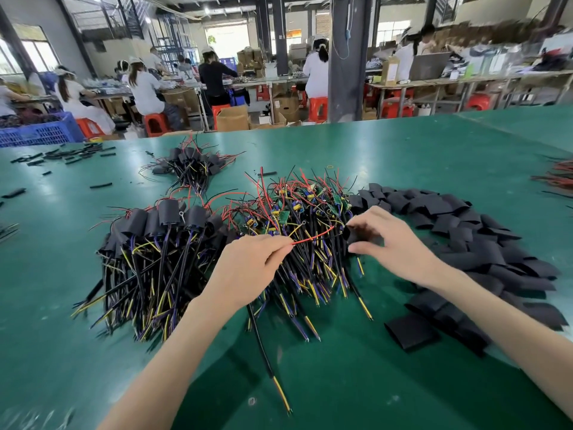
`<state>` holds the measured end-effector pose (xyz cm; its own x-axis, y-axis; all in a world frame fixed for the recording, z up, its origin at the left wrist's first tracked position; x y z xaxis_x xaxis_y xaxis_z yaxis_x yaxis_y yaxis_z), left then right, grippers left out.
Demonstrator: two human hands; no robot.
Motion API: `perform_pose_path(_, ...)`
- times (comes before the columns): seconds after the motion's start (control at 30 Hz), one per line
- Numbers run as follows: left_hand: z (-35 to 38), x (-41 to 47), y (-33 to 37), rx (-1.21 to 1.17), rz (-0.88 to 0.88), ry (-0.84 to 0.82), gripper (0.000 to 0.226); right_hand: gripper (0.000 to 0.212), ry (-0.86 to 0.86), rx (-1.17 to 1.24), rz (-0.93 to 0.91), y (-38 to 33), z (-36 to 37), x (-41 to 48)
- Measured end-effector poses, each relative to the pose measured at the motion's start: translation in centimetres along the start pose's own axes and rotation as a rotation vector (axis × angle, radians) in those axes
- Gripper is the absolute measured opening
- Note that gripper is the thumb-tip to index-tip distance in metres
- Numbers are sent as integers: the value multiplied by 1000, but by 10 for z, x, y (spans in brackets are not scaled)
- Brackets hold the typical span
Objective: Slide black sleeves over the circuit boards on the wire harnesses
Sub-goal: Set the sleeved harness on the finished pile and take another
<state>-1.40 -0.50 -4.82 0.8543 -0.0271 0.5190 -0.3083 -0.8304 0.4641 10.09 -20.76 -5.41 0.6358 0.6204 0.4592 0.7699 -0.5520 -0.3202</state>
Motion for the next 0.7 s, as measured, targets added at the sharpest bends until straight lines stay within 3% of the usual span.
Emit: perform_pose_path(0.7, -5, -2, 10, 28, 84, 104, 25, 38, 117, 145, 65, -16, -4, -5)
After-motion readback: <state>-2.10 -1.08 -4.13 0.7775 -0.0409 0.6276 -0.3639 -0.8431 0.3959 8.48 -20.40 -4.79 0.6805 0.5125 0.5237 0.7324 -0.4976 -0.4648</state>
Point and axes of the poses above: each hand's wrist, its own x-axis towards the middle knuckle, its own z-axis out of the palm, y = z × x, the point moved 4 cm from there along x, towards the middle knuckle, and after that the axes turned 15 degrees about -x, right-handed, at the moved point
